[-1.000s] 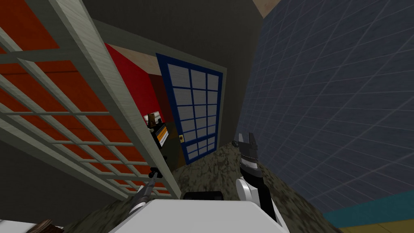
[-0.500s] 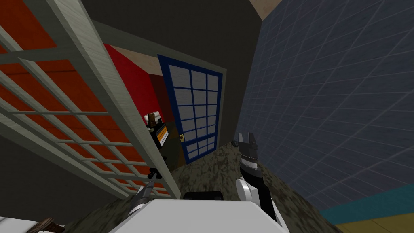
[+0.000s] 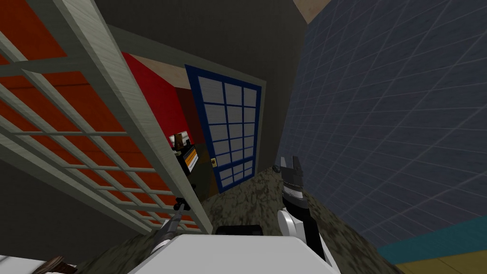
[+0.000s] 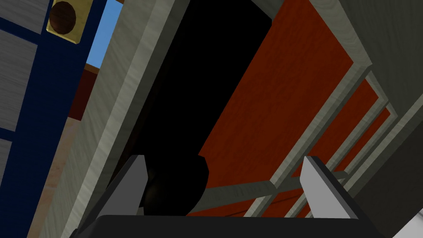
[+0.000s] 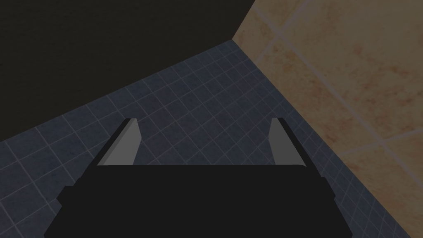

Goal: Pull the door open

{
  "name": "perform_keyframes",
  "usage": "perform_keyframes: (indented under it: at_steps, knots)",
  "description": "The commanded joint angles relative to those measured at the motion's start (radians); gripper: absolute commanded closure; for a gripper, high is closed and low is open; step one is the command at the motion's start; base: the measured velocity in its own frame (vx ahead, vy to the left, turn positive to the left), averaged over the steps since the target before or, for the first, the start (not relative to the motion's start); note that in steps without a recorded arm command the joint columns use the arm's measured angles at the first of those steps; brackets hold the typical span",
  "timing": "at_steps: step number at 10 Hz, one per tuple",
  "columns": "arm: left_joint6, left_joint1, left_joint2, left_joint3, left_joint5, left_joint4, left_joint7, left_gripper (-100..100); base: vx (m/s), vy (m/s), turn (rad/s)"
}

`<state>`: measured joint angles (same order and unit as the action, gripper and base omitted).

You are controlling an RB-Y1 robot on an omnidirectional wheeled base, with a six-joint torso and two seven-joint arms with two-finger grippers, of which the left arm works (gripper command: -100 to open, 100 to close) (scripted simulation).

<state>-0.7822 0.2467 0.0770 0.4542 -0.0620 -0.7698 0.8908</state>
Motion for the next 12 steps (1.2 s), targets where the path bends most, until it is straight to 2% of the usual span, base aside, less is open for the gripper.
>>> perform_keyframes:
  at_steps: [1, 5, 10, 11, 12]
  knots:
    - [0.028, 0.020, 0.020, 0.021, -0.018, -0.020, -0.030, 100, -0.034, -0.013, -0.012]
    - [0.027, 0.024, 0.022, 0.013, -0.031, -0.020, -0.073, 100, -0.015, 0.009, -0.005]
    - [0.024, 0.028, 0.027, -0.012, -0.064, -0.024, -0.190, 100, -0.013, -0.001, -0.025]
    - [0.024, 0.028, 0.027, -0.012, -0.064, -0.024, -0.190, 100, -0.010, 0.009, -0.011]
    - [0.023, 0.028, 0.028, -0.017, -0.071, -0.024, -0.214, 100, -0.006, -0.003, -0.027]
